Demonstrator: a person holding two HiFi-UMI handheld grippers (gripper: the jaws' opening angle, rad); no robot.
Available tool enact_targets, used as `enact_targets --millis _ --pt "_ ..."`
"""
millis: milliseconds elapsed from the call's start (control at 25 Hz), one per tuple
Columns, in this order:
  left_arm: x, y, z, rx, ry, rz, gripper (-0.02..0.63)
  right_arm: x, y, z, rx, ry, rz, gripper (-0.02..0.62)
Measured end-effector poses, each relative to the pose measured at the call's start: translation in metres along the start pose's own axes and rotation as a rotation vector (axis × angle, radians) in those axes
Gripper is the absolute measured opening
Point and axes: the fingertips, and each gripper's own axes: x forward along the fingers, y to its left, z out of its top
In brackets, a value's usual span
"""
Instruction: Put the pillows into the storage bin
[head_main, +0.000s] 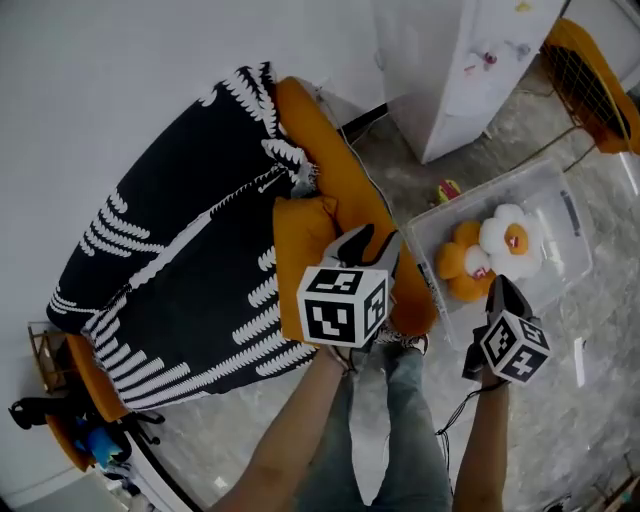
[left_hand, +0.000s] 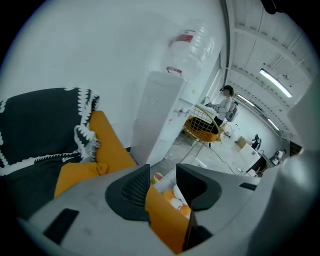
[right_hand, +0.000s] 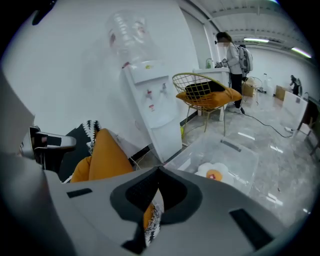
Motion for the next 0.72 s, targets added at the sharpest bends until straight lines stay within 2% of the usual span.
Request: enact_targets --millis 360,560,720 --pt "-0.073 0.121 -0.043 -0.108 0.0 0.164 0.166 0.026 0.105 -0.023 -0.103 0.053 0.092 0.002" --pt "-0.098 0.16 -0.073 -0.144 0.024 0.221 0.166 0.033 0.145 -0.028 -0.159 0.063 0.124 0.002" --pt "-0.107 0.175 -0.097 -0.157 0.049 0.262 0.166 0.032 0.16 -0.029 -0.203 0.073 0.13 0.002"
